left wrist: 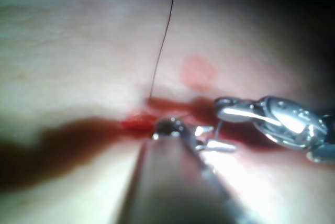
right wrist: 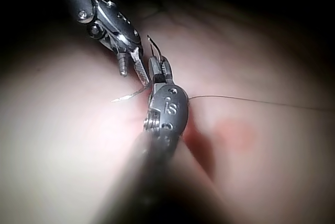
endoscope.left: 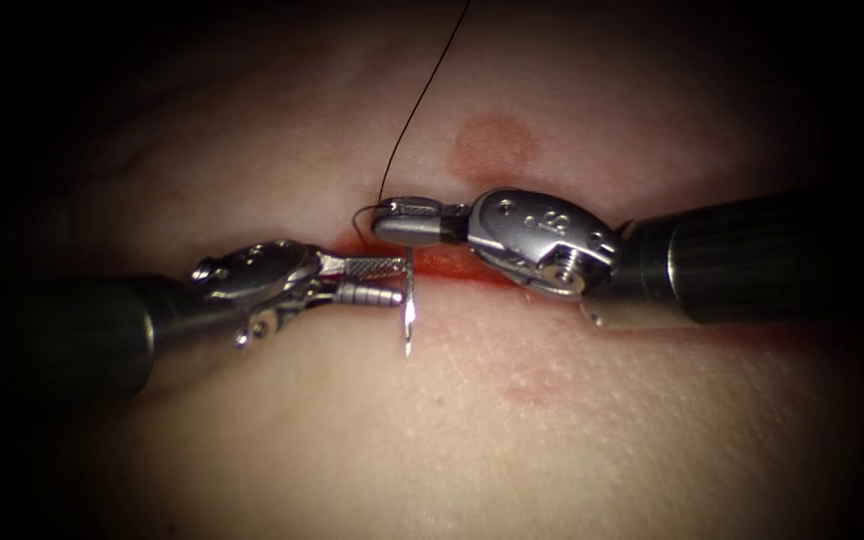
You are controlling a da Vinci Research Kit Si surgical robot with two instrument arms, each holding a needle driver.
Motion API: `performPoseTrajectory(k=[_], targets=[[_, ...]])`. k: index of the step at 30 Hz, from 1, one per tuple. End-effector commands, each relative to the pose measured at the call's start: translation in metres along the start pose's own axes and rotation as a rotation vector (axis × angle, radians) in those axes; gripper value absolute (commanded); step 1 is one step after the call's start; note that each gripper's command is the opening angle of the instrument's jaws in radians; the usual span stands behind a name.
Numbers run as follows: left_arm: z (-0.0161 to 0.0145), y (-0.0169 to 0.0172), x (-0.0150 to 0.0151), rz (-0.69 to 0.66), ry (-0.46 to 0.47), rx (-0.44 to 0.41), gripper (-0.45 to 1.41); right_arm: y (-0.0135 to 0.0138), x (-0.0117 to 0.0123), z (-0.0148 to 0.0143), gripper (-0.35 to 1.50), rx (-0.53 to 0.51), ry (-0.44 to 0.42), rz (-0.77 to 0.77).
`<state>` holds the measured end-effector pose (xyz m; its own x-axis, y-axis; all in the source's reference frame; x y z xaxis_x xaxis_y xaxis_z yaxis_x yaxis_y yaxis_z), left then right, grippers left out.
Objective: Wound Closure
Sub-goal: Hand the needle back to the left gripper to reposition.
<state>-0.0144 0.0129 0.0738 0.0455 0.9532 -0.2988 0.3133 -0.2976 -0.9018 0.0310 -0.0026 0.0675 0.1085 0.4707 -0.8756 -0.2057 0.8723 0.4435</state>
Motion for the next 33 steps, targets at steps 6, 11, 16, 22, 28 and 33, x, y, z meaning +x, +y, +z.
performPoseTrajectory(k=[6,11,16,22,28,33], targets=[[0.0002,-0.0006,-0.0004,-0.001,-0.002,-0.001,0.53,-0.0003,-0.0007,0.0013,-0.35,0.010,0.005,0.000],[0.0001,-0.0008,-0.0004,-0.001,-0.002,-0.001,0.52,-0.0005,-0.0007,0.0015,-0.35,0.015,0.013,0.001],[0.0002,-0.0011,-0.0006,0.003,-0.003,-0.001,0.48,-0.0005,-0.0004,0.0015,-0.35,0.015,0.022,-0.003],[0.0002,-0.0014,-0.0012,-0.001,-0.011,-0.003,0.19,-0.0006,-0.0004,0.0016,-0.35,0.016,0.026,-0.003],[-0.0001,-0.0007,-0.0017,-0.147,-0.075,-0.009,-0.35,-0.0006,-0.0005,0.0016,-0.35,0.029,0.032,-0.034],[0.0000,-0.0007,-0.0016,-0.298,-0.105,-0.006,-0.35,-0.0007,-0.0004,0.0017,-0.35,0.032,0.034,-0.058]])
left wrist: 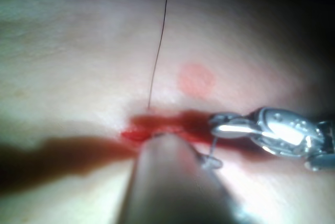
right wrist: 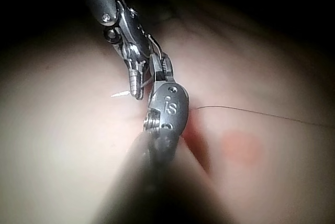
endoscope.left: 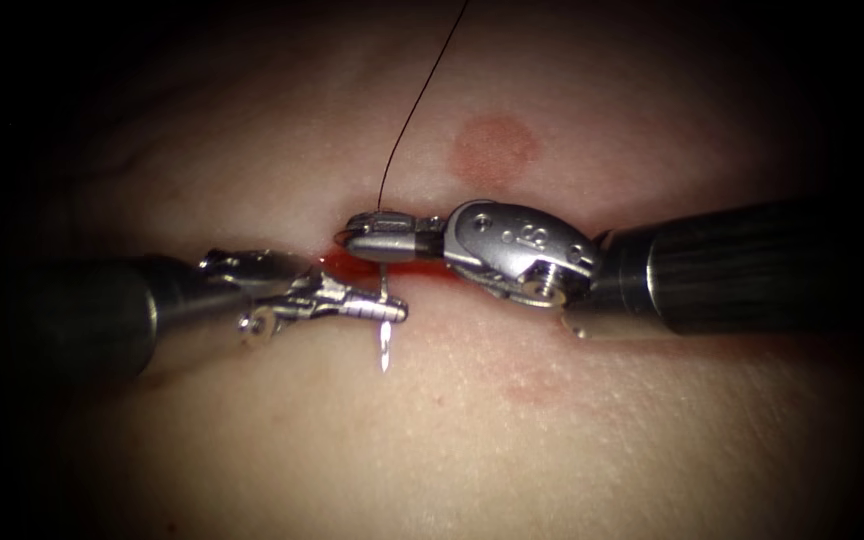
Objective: Wound Closure
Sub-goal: Hand the needle back to the left gripper to reposition.
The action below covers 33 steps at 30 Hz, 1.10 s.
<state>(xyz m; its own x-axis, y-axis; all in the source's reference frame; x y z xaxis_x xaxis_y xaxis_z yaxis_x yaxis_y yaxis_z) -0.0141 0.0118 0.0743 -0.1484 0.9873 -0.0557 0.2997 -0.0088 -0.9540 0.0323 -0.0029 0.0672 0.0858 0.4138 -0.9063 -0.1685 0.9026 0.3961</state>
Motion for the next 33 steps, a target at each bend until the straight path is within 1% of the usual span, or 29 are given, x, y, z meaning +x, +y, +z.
performPoseTrajectory(k=[1,2,3,4,5,6,7,8,10,13,14,15,16,17,18,20,23,25,26,27,28,29,31,33], targets=[[0.0004,-0.0008,-0.0001,-0.014,0.001,-0.004,-0.35,-0.0001,-0.0007,0.0005,-0.35,0.004,-0.002,0.001],[0.0004,-0.0008,-0.0001,-0.039,-0.001,-0.005,-0.35,-0.0001,-0.0007,0.0005,-0.13,-0.005,-0.005,0.001],[0.0004,-0.0008,-0.0001,-0.051,0.001,-0.005,-0.35,-0.0001,-0.0007,0.0004,0.14,-0.019,-0.010,0.002],[0.0004,-0.0008,0.0000,-0.069,-0.001,-0.005,-0.35,0.0000,-0.0008,0.0004,0.51,-0.045,-0.019,0.003],[0.0004,-0.0007,0.0000,-0.075,-0.003,-0.005,-0.35,0.0001,-0.0008,0.0004,1.03,-0.092,-0.036,0.005],[0.0004,-0.0007,0.0000,-0.082,-0.008,-0.005,-0.35,0.0003,-0.0008,0.0003,1.33,-0.183,-0.068,0.009],[0.0004,-0.0007,0.0000,-0.082,-0.008,-0.005,-0.35,0.0003,-0.0008,0.0003,1.33,-0.183,-0.068,0.009],[0.0004,-0.0007,0.0000,-0.082,-0.008,-0.005,-0.35,0.0004,-0.0009,0.0002,1.38,-0.206,-0.076,0.010],[0.0004,-0.0006,0.0000,-0.083,-0.008,-0.005,-0.35,0.0011,-0.0012,-0.0002,1.41,-0.239,-0.090,0.015],[0.0003,-0.0006,0.0001,-0.084,-0.009,-0.004,-0.35,0.0017,-0.0012,-0.0008,1.46,-0.257,-0.096,0.021],[0.0003,-0.0006,0.0001,-0.085,-0.009,-0.004,-0.35,0.0017,-0.0012,-0.0010,1.46,-0.239,-0.090,0.021],[0.0003,-0.0006,0.0001,-0.085,-0.011,-0.004,-0.35,0.0016,-0.0011,-0.0014,1.40,-0.157,-0.083,0.089],[0.0003,-0.0006,0.0002,-0.085,-0.011,-0.004,-0.35,0.0014,-0.0011,-0.0017,1.33,-0.115,-0.094,0.123],[0.0003,-0.0006,0.0002,-0.079,-0.010,-0.004,-0.35,0.0012,-0.0009,-0.0021,1.31,-0.080,-0.134,0.145],[0.0003,-0.0005,0.0001,-0.067,-0.008,-0.004,-0.35,0.0012,-0.0008,-0.0023,1.31,-0.062,-0.132,0.151],[0.0003,-0.0005,0.0001,-0.061,-0.010,-0.004,-0.35,0.0013,-0.0007,-0.0024,1.31,-0.046,-0.128,0.170],[0.0003,-0.0005,0.0001,-0.042,-0.016,-0.004,-0.35,0.0016,-0.0005,-0.0028,1.40,-0.044,-0.093,0.186],[0.0004,-0.0005,0.0000,-0.035,-0.020,-0.004,-0.35,0.0019,-0.0002,-0.0030,1.48,-0.051,-0.059,0.197],[0.0004,-0.0005,0.0000,-0.035,-0.021,-0.004,-0.35,0.0018,-0.0001,-0.0030,1.48,-0.047,-0.037,0.198],[0.0003,-0.0006,-0.0001,-0.034,-0.023,-0.003,-0.35,0.0017,0.0001,-0.0030,1.48,-0.012,-0.009,0.196],[0.0003,-0.0006,-0.0001,-0.034,-0.023,-0.003,-0.35,0.0017,0.0002,-0.0030,1.48,0.011,0.000,0.196],[0.0003,-0.0006,-0.0001,-0.034,-0.023,-0.003,-0.35,0.0017,0.0002,-0.0030,1.48,0.011,0.000,0.196],[0.0002,-0.0005,-0.0001,-0.035,-0.026,-0.002,-0.35,0.0016,0.0007,-0.0032,1.48,0.077,0.020,0.197],[0.0001,-0.0005,-0.0001,-0.035,-0.027,-0.002,-0.35,0.0016,0.0008,-0.0034,1.48,0.093,0.030,0.197]])
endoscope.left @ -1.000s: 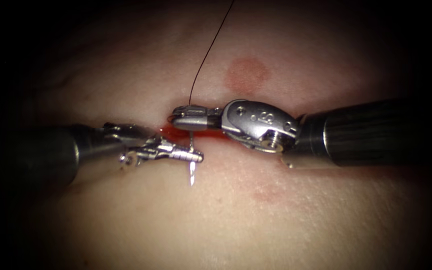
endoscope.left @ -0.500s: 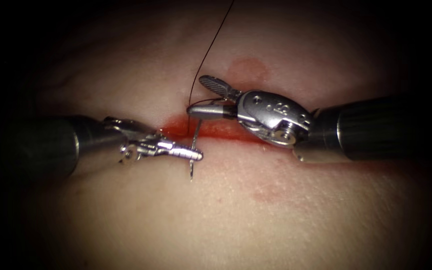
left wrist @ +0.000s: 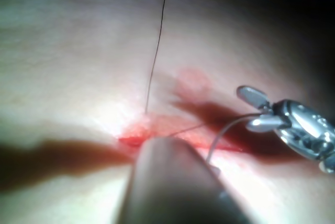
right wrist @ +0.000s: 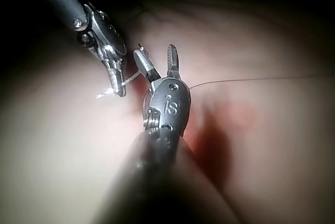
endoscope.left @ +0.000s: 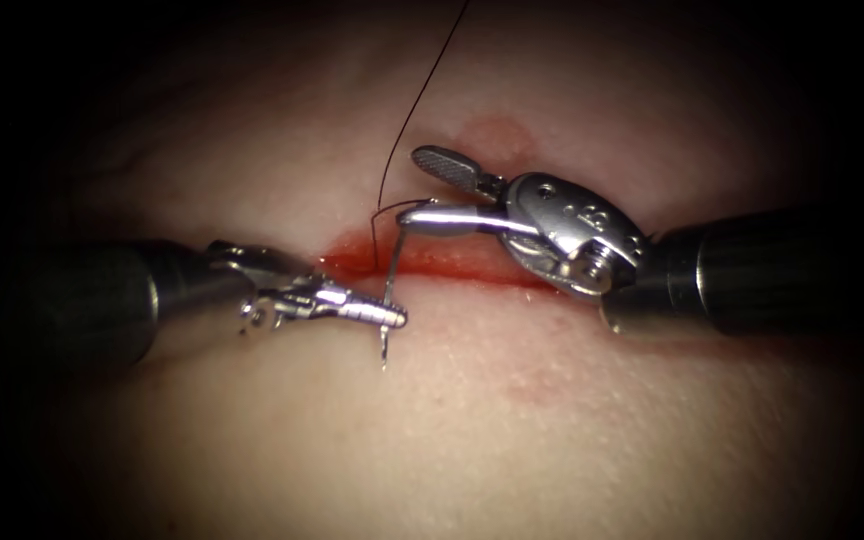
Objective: Wound Closure
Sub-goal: Hand the needle back to the left gripper to reposition.
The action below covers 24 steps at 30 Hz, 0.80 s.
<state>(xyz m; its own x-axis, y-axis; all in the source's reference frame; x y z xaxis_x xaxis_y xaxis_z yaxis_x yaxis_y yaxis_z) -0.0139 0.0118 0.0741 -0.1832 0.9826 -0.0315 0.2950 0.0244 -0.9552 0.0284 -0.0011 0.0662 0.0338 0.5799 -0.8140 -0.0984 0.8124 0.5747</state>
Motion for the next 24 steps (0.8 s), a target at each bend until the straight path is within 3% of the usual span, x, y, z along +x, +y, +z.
performPoseTrajectory(k=[1,8,13,17,24], targets=[[0.0003,-0.0007,-0.0001,-0.002,-0.001,-0.001,-0.35,-0.0002,-0.0005,0.0002,1.48,0.024,0.013,0.002],[0.0001,-0.0007,0.0000,-0.002,-0.008,0.001,-0.35,-0.0012,-0.0002,-0.0017,1.48,0.124,0.066,0.068],[0.0001,-0.0006,0.0000,0.004,-0.005,0.001,-0.35,-0.0022,-0.0018,-0.0012,1.48,0.153,-0.041,0.139],[0.0001,-0.0005,0.0001,0.009,-0.004,0.001,-0.35,-0.0022,-0.0027,-0.0008,1.48,0.171,-0.047,0.170],[-0.0001,-0.0005,0.0002,0.020,-0.004,0.002,-0.35,-0.0026,-0.0015,-0.0012,1.48,0.252,0.033,0.181]])
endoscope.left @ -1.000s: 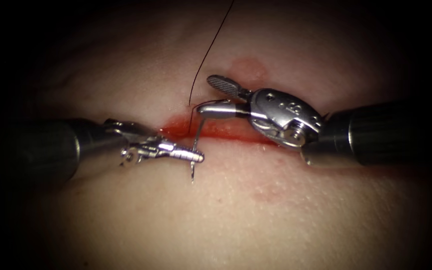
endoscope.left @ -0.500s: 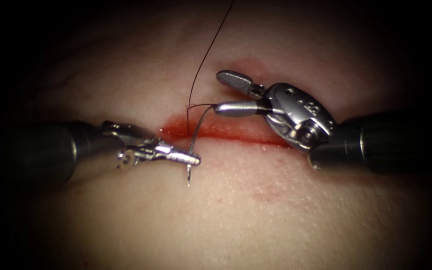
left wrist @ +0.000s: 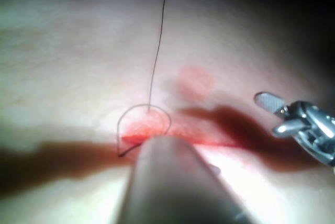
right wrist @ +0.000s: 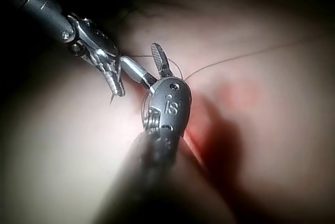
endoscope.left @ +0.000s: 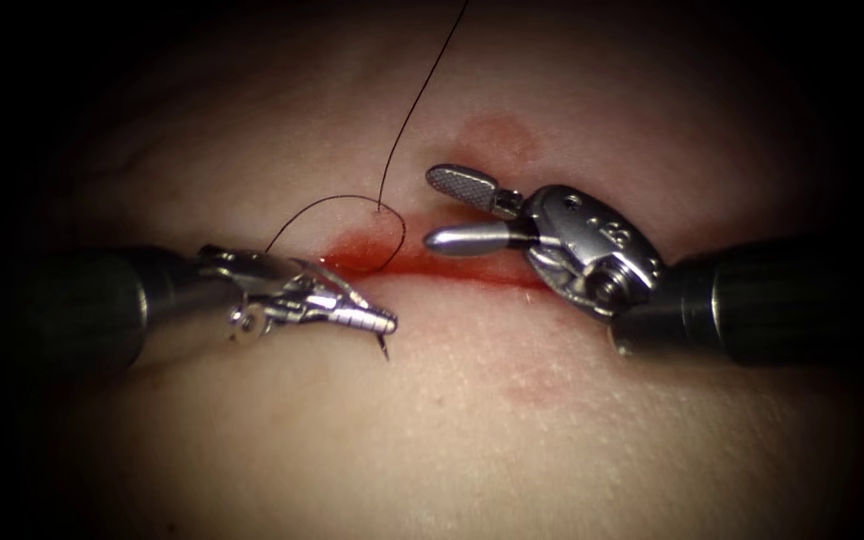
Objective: Wound Closure
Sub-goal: Hand the needle back to the left gripper to reposition, then set the needle down with the left gripper to try again.
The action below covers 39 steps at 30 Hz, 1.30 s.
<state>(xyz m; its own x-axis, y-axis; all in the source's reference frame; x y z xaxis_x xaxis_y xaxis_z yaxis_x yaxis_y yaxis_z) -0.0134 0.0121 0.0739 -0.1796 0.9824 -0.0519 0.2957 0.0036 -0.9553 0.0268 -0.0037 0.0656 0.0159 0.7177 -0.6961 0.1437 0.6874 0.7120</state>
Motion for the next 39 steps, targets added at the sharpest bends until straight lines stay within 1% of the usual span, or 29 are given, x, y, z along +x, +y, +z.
performPoseTrajectory(k=[1,2,3,4,6,7,8,9,10,11,15,16,17,18,19,21,22,23,24,25,26,27,28,29,33,34,37,38,39], targets=[[0.0004,-0.0009,-0.0001,-0.001,-0.001,-0.001,-0.35,-0.0003,-0.0002,0.0005,1.48,0.018,0.019,0.000],[0.0004,-0.0009,-0.0001,-0.001,-0.001,-0.001,-0.35,-0.0003,-0.0002,0.0005,1.48,0.018,0.019,0.000],[0.0004,-0.0009,-0.0001,0.011,0.000,-0.001,-0.35,-0.0006,0.0003,0.0005,1.48,0.045,0.045,-0.003],[0.0004,-0.0008,-0.0001,0.011,0.000,-0.001,-0.35,-0.0008,0.0004,0.0005,1.48,0.052,0.051,-0.009],[0.0004,-0.0008,-0.0001,0.017,0.001,-0.001,-0.35,-0.0010,0.0002,0.0007,1.48,0.048,0.045,-0.011],[0.0004,-0.0008,-0.0001,0.017,0.001,-0.001,-0.35,-0.0009,0.0000,0.0008,1.48,0.046,0.024,-0.013],[0.0004,-0.0008,-0.0001,0.017,-0.001,-0.001,-0.35,-0.0008,-0.0004,0.0009,1.48,0.031,-0.014,-0.022],[0.0004,-0.0008,-0.0001,0.017,-0.001,-0.001,-0.35,-0.0008,-0.0004,0.0009,1.48,0.031,-0.014,-0.022],[0.0004,-0.0008,-0.0001,0.023,0.003,-0.001,-0.35,-0.0007,-0.0006,0.0009,1.48,0.017,-0.038,-0.024],[0.0004,-0.0008,-0.0001,0.023,0.009,-0.002,-0.35,-0.0005,-0.0010,0.0010,1.48,-0.019,-0.086,-0.027],[0.0007,-0.0009,-0.0001,0.043,-0.001,-0.004,-0.35,0.0002,-0.0016,0.0016,1.48,-0.153,-0.233,-0.038],[0.0009,-0.0009,-0.0001,0.060,-0.012,-0.004,-0.35,0.0004,-0.0019,0.0020,1.19,-0.150,-0.325,-0.037],[0.0010,-0.0010,-0.0001,0.078,-0.023,-0.005,-0.35,0.0005,-0.0022,0.0025,1.01,-0.151,-0.387,-0.038],[0.0010,-0.0010,-0.0001,0.078,-0.023,-0.005,-0.35,0.0005,-0.0022,0.0025,1.01,-0.151,-0.387,-0.038],[0.0011,-0.0011,-0.0003,0.079,-0.037,-0.005,-0.35,0.0006,-0.0022,0.0027,0.91,-0.150,-0.389,-0.037],[0.0012,-0.0011,-0.0005,0.080,-0.045,-0.002,-0.35,0.0006,-0.0020,0.0028,0.91,-0.148,-0.389,-0.029],[0.0015,-0.0014,-0.0010,0.083,-0.086,0.032,-0.35,0.0007,-0.0017,0.0026,1.08,-0.184,-0.387,-0.035],[0.0015,-0.0014,-0.0010,0.083,-0.086,0.032,-0.35,0.0007,-0.0017,0.0026,1.08,-0.184,-0.387,-0.035],[0.0019,-0.0017,-0.0014,0.083,-0.140,0.074,-0.08,0.0008,-0.0013,0.0024,1.21,-0.225,-0.382,-0.034],[0.0019,-0.0017,-0.0014,0.083,-0.140,0.074,-0.08,0.0008,-0.0013,0.0024,1.21,-0.225,-0.382,-0.034],[0.0021,-0.0018,-0.0016,0.084,-0.156,0.088,0.07,0.0008,-0.0013,0.0023,1.30,-0.235,-0.381,-0.033],[0.0023,-0.0020,-0.0016,0.084,-0.170,0.101,0.18,0.0009,-0.0011,0.0023,1.33,-0.253,-0.381,-0.028],[0.0025,-0.0022,-0.0016,0.085,-0.173,0.106,0.26,0.0009,-0.0010,0.0022,1.41,-0.279,-0.380,-0.020],[0.0025,-0.0023,-0.0016,0.085,-0.172,0.107,0.31,0.0010,-0.0009,0.0022,1.43,-0.292,-0.380,-0.022],[0.0027,-0.0028,-0.0014,0.105,-0.174,0.104,0.37,0.0011,-0.0009,0.0023,1.46,-0.312,-0.380,-0.022],[0.0027,-0.0038,-0.0012,0.130,-0.156,0.135,0.42,0.0011,-0.0009,0.0023,1.46,-0.313,-0.381,-0.027],[0.0019,-0.0047,-0.0013,0.145,-0.133,0.189,0.40,0.0011,-0.0009,0.0022,1.46,-0.313,-0.381,-0.028],[0.0009,-0.0051,-0.0018,0.151,-0.124,0.212,0.38,0.0012,-0.0009,0.0021,1.46,-0.312,-0.382,-0.033],[0.0004,-0.0051,-0.0020,0.158,-0.125,0.215,0.38,0.0012,-0.0009,0.0020,1.46,-0.312,-0.382,-0.033]])
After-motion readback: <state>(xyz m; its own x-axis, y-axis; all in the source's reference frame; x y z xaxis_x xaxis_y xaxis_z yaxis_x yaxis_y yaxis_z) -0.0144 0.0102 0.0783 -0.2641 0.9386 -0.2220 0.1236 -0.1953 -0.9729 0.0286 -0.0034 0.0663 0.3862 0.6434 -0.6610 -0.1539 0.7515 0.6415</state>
